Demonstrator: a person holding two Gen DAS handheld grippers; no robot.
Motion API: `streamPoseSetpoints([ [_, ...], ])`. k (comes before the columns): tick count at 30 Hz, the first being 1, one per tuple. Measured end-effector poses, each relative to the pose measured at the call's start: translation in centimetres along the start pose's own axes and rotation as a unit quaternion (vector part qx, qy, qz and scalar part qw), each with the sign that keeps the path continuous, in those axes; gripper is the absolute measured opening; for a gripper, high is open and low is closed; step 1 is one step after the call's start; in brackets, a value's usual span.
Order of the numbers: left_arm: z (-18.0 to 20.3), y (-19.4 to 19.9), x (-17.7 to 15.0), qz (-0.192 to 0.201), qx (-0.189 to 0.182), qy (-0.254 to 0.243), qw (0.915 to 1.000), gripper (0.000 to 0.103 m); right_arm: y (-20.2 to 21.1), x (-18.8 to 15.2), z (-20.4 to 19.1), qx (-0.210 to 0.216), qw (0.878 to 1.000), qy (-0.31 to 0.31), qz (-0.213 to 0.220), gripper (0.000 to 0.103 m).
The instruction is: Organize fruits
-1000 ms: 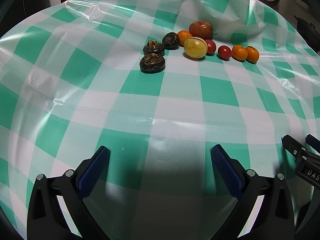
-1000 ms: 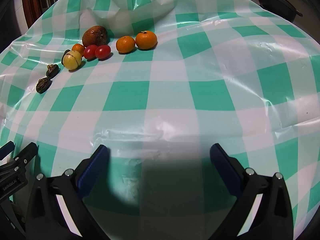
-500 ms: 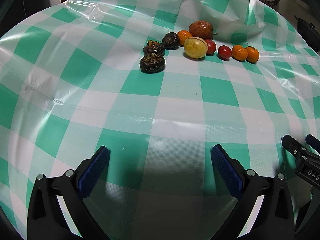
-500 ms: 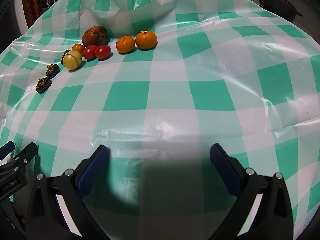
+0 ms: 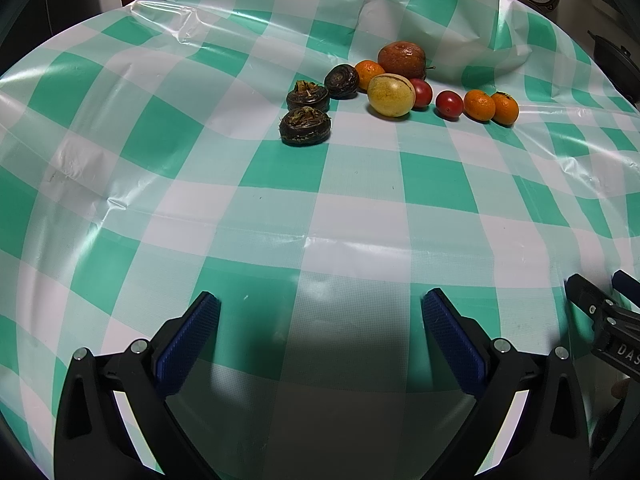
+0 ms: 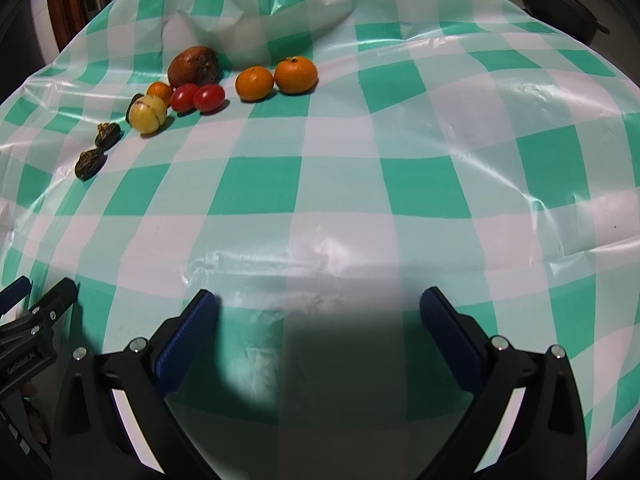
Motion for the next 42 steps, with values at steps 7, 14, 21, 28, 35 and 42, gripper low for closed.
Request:
streamPoseSetpoints([
  [7,-0.2,0.1,0.0,-0.02,-0.023,-0.02,0.9993,0.099,-0.1,0.5,0.1,0.029,0.999,0.029,-0.023,0.102],
  [14,-0.3,-1.5,1.7,-0.015,-0.067,-0.041,0.9968,0.099,-4.3,5.5,0.1,0.06,0.997,0.055,0.011,0.102],
  [21,-1.9,-4.6,5.8,0.027,-0.072,0.003,0.997,0.091,-8.9,12.0,-0.9,0.044,0.99,0.115,0.069,0.073],
  [28,-3.1,-6.9,7.5,0.023,-0.08,0.012,0.9965,0.078,-13.0,14.7,-0.9,0.076,0.984,0.155,0.042,0.058],
  [35,-2.9,-8.6,8.5,0.015,-0.078,-0.009,0.9968,0.065,-15.3,16.6,-1.4,0.085,0.98,0.173,0.041,0.053],
  [42,-2.8,-9.6,9.3,0.017,-0.07,-0.016,0.9973,0.057,-15.8,17.3,-0.2,0.116,0.981,0.151,0.046,0.047],
])
Point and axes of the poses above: each gripper's, at about its wrist camera, not at the fingertips, and y roughly against the way its jaws point, z to its right, x to its top, the point moved 1 cm from there along -y, roughly the way its jaws point, and after that the axes turned 13 degrees about z, right-handed, at the moved point
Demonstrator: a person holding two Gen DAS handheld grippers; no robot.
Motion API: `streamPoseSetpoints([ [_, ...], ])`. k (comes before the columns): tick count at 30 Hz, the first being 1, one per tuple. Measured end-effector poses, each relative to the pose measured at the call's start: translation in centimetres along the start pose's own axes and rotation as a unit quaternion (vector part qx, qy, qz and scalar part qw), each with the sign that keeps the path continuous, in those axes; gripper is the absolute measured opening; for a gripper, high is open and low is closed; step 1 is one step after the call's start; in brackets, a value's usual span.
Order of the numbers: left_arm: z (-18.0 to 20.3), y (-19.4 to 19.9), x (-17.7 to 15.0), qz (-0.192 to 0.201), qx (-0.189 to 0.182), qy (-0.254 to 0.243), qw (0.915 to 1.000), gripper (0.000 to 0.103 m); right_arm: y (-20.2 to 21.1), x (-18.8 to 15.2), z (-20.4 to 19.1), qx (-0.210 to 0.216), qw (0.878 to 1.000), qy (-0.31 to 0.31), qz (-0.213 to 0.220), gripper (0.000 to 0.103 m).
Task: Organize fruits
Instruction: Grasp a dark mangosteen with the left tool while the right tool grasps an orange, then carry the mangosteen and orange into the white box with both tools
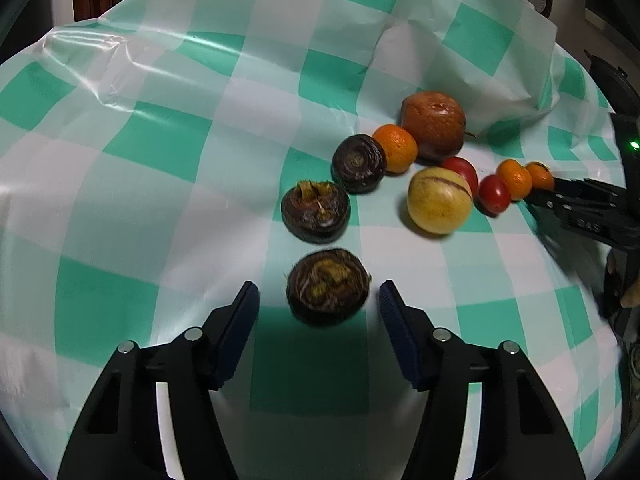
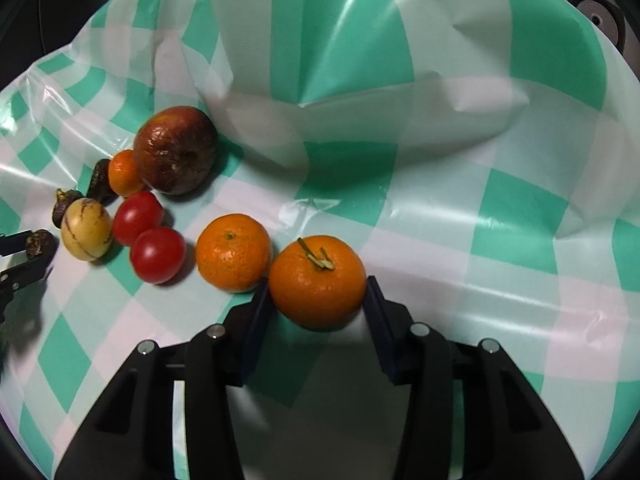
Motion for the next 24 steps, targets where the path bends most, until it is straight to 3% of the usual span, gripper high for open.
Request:
streamPoseSetpoints([
  [6,1.0,-0.4,0.2,0.002,0.009,-0.029,0.9995,0.039,0.1,0.1,1.0,-0.021,1.0,-0.013,0.014,0.047],
  [12,0.9,-0.5,0.4,0.002,0.008,-0.027,0.9996,0.039,-0.1,-0.5,-0.7,-0.041,0.999,0.004,0.007,0.047],
  [18,0.4,0.0,0.3,0.006,-0.001,-0.01,0.9999,0.039,1.2,-1.3,-1.9,-0.068,0.997,-0.02,0.011,0.047],
  [24,-0.5,3.8,-1.9,0.028,-0.027,0.039,0.9984,0.039,5.8,-3.8,-3.2,-0.023,0.994,-0.102,0.04,0.047],
])
Point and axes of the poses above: each gripper's, at about its wrist camera, not at the fingertips, and y roughly against the way its jaws point, z to its right, x to its top, the point moved 1 cm from there along -y, roughly the way its jaws point, and after that the axes turned 13 degrees about z, right-handed, at the moved point
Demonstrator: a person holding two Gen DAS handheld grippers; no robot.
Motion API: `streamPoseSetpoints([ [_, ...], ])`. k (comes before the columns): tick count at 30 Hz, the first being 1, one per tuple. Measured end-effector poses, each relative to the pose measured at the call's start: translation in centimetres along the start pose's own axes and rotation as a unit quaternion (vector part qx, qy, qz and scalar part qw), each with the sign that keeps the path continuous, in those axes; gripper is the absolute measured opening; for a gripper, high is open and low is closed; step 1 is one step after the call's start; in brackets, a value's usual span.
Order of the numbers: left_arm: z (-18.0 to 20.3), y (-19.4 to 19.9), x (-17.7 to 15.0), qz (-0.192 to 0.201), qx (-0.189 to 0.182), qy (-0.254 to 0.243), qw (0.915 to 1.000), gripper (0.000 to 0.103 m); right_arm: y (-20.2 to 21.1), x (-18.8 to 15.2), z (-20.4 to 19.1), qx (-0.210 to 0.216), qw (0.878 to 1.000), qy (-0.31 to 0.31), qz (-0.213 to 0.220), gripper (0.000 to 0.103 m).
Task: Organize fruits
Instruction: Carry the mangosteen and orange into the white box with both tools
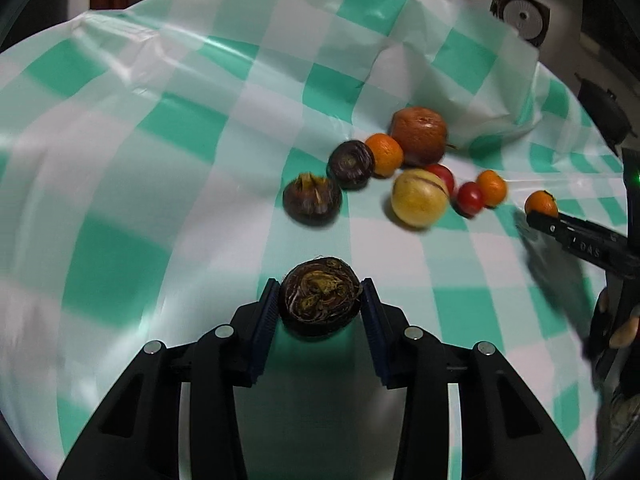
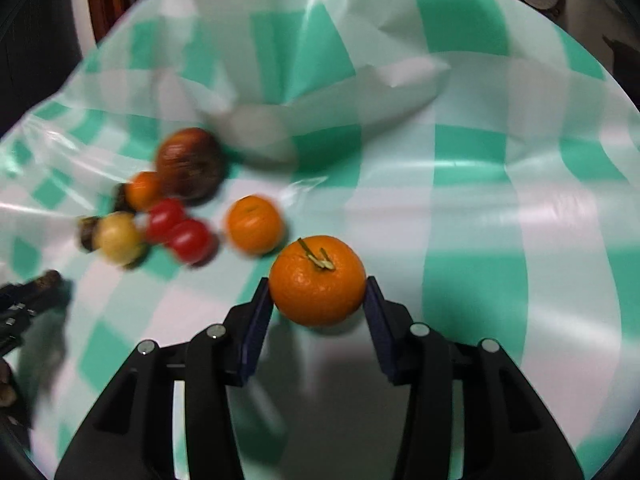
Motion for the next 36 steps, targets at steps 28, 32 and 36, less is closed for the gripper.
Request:
streamPoseSetpoints([
  [28,-5.0,26.5,-17.3,0.086,0.03,0.063,0.9939,0.039,22.2,-16.8,-19.5,0.203,0.978,0.04,0.0,0.047],
  [32,-8.0,29.8,-19.7,0.095,0.052,0.08,0.9909,0.039,23.4,-17.7,-22.6,0.223,0.972,0.072,-0.002,0.047],
  [36,-10.9,33.5,-22.5,0.103,0.082,0.097,0.9866,0.039,25.1,-18.4,-26.2,0.26,0.96,0.106,-0.002,0.047],
])
Point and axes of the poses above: each gripper's, at about its wrist camera, not at the fingertips, and y roughly against the way its jaws point, z to its right, x to its top, the point moved 1 cm from there along -y, roughly the way its jaws point, and after that the axes turned 13 degrees about z, right-handed, at the moved point
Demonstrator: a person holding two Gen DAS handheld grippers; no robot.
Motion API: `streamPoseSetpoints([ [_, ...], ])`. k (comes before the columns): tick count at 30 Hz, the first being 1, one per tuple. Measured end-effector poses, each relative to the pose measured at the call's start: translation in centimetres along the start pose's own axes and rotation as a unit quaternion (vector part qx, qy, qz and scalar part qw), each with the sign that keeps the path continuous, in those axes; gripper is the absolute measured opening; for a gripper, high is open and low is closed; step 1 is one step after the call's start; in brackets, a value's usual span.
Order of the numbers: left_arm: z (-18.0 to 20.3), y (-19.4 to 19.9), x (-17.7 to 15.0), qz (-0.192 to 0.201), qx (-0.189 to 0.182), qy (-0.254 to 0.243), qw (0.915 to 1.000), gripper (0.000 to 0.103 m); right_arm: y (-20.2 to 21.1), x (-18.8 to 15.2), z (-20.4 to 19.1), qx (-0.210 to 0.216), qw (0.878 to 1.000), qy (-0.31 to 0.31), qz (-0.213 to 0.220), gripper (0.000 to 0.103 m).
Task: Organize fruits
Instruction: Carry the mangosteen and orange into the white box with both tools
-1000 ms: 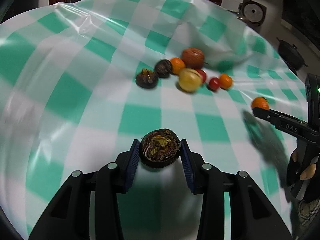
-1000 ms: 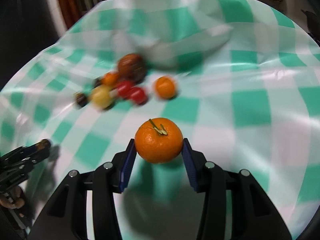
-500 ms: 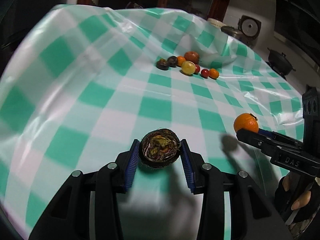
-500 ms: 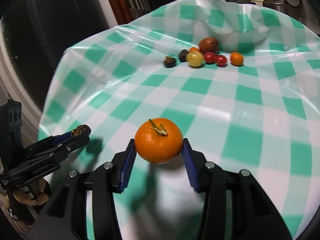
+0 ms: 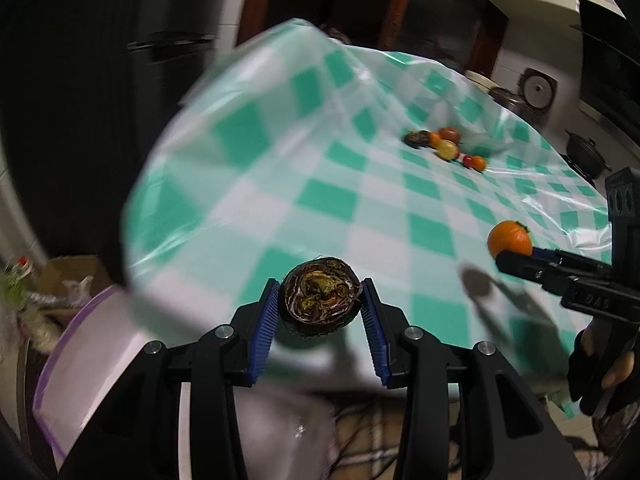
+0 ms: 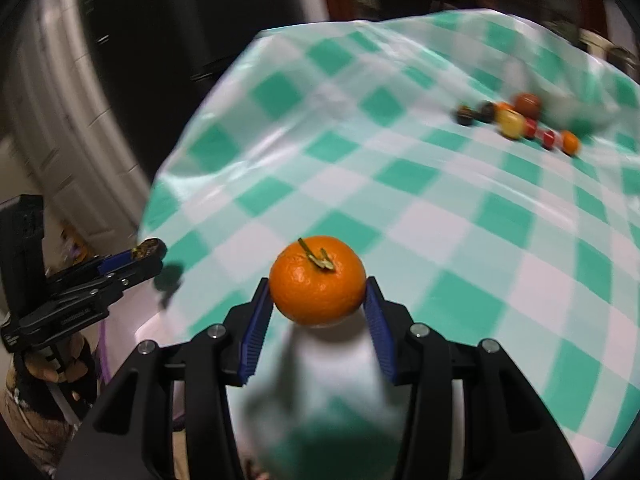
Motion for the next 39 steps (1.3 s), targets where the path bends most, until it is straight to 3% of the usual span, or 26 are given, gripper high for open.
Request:
streamPoseSetpoints([
  [6,-6.2,4.4,-2.5,-0.002,0.065,0.044,0.9969,0.039,-0.5,-0.8,-9.0,0.101,0.99,0.091,-0.022,0.047],
  [11,-11.8,6.7,-4.9,-0.016,0.131,0.071,0.9887,0.039,-1.4,-4.3,-17.8,0.213,0.954,0.199,-0.072,0.047],
  [16,-16.3,6.4,-8.4,-0.061,0.178,0.083,0.9787,0.039,-4.0,-9.4,-24.0,0.259,0.906,0.302,-0.143,0.047],
  [18,-17.4,5.7,-9.8,-0.078,0.181,0.09,0.9763,0.039,-5.7,-11.2,-25.1,0.258,0.894,0.326,-0.17,0.047],
  [27,-19.1,1.0,-14.8,-0.179,0.205,0.05,0.961,0.039,-14.0,-16.7,-25.9,0.23,0.868,0.342,-0.278,0.047],
  [33,-20.4,-2.4,-16.7,-0.268,0.207,0.045,0.9399,0.039,-18.3,-19.8,-27.0,0.153,0.842,0.389,-0.342,0.047],
  [36,-20.7,-3.7,-17.4,-0.322,0.227,0.023,0.919,0.04,-19.4,-20.9,-27.1,0.13,0.829,0.398,-0.371,0.047],
  [39,-20.8,-3.8,-17.7,-0.332,0.225,0.026,0.9156,0.041,-19.4,-21.6,-27.0,0.129,0.823,0.398,-0.385,0.047],
])
Point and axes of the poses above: each gripper's, at about its wrist camera, not at the fingertips, and y roughly against the way its jaws point, z to its right, x to its top, the point moved 1 cm from there along -y, roughly the way its jaws point, and after that the axes turned 13 degrees about z, right-handed, at the moved point
